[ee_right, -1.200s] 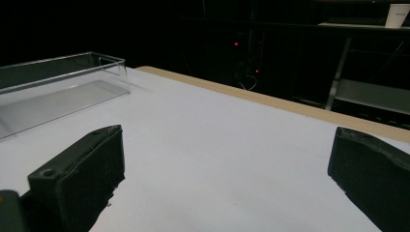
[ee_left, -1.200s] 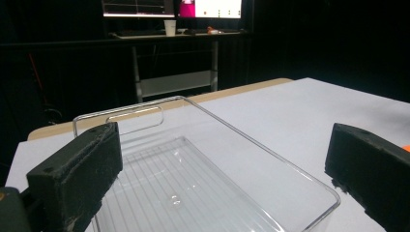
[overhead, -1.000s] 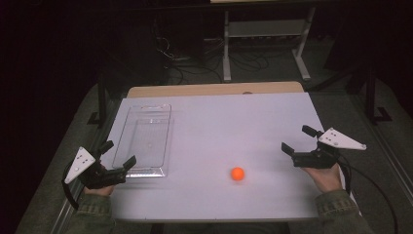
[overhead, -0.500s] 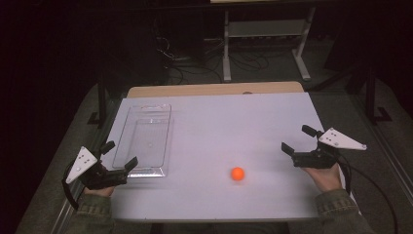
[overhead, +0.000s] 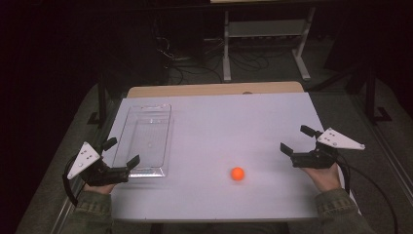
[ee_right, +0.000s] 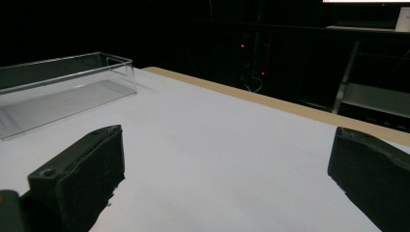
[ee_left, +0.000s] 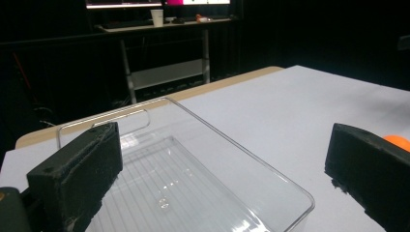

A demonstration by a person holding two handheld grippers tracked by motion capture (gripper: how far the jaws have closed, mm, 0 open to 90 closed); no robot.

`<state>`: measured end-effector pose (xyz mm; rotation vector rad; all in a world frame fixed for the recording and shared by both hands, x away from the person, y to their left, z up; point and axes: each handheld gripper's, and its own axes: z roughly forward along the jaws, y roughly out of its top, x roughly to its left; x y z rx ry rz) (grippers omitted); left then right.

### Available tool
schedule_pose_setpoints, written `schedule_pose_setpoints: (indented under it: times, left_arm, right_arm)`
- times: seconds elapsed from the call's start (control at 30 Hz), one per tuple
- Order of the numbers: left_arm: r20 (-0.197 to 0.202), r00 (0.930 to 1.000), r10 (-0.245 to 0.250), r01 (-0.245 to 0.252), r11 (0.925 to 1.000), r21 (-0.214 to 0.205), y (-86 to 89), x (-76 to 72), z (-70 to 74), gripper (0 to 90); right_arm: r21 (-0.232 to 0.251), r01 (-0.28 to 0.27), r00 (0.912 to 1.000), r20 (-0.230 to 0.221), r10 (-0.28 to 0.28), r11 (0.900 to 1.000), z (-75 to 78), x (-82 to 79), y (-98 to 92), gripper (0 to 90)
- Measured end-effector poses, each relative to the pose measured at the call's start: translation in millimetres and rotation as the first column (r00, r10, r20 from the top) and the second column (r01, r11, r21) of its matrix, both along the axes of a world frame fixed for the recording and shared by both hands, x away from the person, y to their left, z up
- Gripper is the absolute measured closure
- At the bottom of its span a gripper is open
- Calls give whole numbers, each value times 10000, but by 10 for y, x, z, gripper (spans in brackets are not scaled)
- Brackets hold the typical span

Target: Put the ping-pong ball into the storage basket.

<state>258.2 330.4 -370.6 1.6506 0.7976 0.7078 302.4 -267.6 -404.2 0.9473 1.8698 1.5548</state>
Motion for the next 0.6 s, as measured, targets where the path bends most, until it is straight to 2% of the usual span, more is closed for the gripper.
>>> schedule_pose_setpoints:
  times: [0.17, 0.3, 0.6]
  left_arm:
    - [-12, 10000, -99, 99, 9999, 115, -36, 19, 33, 0]
    - [-39, 9997, -253, 255, 9986, 460, -81, 37, 89, 0]
    - [-96, 9983, -577, 582, 9962, 653, -163, 71, 182, 0]
  right_arm:
    - [-2, 20, 10000, 16, -20, 10000, 0, 1, -2, 0]
    - [14, 20, 10000, 19, -20, 10000, -1, 0, 0, 0]
    - [-16, -17, 10000, 23, 17, 10000, -1, 0, 3, 0]
